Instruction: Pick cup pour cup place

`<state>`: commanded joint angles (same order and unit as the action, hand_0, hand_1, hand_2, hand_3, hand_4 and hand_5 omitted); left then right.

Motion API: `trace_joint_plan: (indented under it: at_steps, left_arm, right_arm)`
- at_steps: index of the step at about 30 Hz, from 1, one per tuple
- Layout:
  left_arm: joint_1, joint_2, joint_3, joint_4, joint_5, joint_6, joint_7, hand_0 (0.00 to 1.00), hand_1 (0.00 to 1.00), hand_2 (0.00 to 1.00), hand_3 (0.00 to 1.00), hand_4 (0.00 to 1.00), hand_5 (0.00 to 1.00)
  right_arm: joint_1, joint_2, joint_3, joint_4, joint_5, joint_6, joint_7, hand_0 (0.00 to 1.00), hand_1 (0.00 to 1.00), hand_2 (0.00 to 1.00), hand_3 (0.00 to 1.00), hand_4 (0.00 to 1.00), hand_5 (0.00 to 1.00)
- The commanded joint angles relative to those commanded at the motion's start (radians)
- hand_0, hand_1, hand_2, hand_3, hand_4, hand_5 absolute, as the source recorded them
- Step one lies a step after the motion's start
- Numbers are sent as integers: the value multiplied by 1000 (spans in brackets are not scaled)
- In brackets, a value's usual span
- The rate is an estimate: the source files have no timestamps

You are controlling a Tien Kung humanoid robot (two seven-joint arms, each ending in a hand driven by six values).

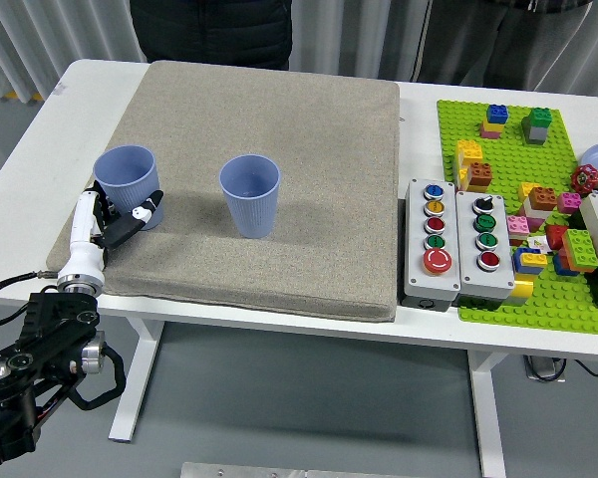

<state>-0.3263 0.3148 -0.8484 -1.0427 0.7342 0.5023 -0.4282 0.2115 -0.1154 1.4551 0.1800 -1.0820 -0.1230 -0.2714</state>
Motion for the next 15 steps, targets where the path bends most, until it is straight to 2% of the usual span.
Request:
trace_joint_plan:
  at_steps: [15]
  left_arm:
    - [12, -1, -27, -15, 50, -6, 10, 727, 741, 792, 775, 945, 362]
  right_arm:
    - [4, -1, -2, 0, 6, 0, 1, 716, 673, 656, 611, 2, 212]
